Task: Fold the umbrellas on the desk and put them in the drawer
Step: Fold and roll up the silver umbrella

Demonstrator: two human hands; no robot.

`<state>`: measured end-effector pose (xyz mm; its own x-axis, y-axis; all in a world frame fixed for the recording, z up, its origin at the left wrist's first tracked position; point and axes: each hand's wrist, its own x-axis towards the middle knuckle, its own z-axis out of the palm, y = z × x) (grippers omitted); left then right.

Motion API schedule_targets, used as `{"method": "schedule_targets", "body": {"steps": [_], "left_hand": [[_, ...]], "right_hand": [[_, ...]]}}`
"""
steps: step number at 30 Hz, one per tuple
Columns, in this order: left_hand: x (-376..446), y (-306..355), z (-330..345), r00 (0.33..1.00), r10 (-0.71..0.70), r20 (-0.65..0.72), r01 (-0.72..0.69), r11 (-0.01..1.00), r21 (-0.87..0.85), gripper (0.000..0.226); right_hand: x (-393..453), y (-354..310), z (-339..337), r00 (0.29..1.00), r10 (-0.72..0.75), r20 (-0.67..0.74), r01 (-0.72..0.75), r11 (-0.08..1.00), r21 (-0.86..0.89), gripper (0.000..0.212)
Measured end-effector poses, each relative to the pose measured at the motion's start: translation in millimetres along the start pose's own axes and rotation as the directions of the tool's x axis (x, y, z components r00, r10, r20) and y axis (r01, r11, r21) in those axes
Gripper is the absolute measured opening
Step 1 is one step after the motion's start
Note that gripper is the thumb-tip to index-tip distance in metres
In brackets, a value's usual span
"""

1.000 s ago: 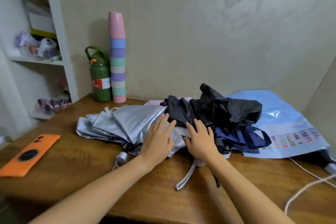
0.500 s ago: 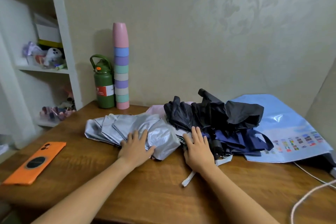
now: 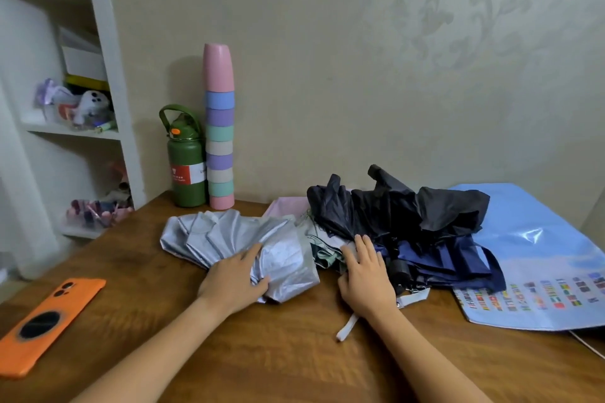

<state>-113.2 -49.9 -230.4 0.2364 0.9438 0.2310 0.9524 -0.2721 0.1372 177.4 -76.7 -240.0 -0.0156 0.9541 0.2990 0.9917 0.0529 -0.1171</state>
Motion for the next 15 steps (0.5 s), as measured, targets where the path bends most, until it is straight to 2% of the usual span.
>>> {"method": "schedule_targets", "body": {"steps": [5, 9, 11, 13, 15], "left_hand": [[-13, -26, -12, 0.997, 0.075, -0.001, -0.075, 0.997, -0.023, 0.076], [-35, -66, -27, 0.985, 0.170, 0.038, -0.165, 0.981, -0.102, 0.061], [-51, -87, -30, 0.972, 0.234, 0.010, -0.232, 0.968, -0.098, 0.057], [-68, -97, -29, 0.943, 0.327, -0.057, -0.331, 0.936, -0.117, 0.053], [-79, -98, -24, 0.911, 0.401, -0.093, -0.411, 0.900, -0.145, 0.054]], "right_hand": [[-13, 3, 11, 0.971, -0.062, -0.231, 0.056, 0.998, -0.030, 0.050], [-23, 0, 14, 0.912, -0.095, -0.400, 0.139, 0.987, 0.083, 0.044], [-29, -4, 13, 0.876, -0.099, -0.472, 0.196, 0.968, 0.160, 0.043], [-40, -14, 7, 0.851, -0.152, -0.503, 0.289, 0.934, 0.208, 0.038], [-51, -32, -1, 0.854, -0.270, -0.445, 0.427, 0.853, 0.301, 0.034]]}}
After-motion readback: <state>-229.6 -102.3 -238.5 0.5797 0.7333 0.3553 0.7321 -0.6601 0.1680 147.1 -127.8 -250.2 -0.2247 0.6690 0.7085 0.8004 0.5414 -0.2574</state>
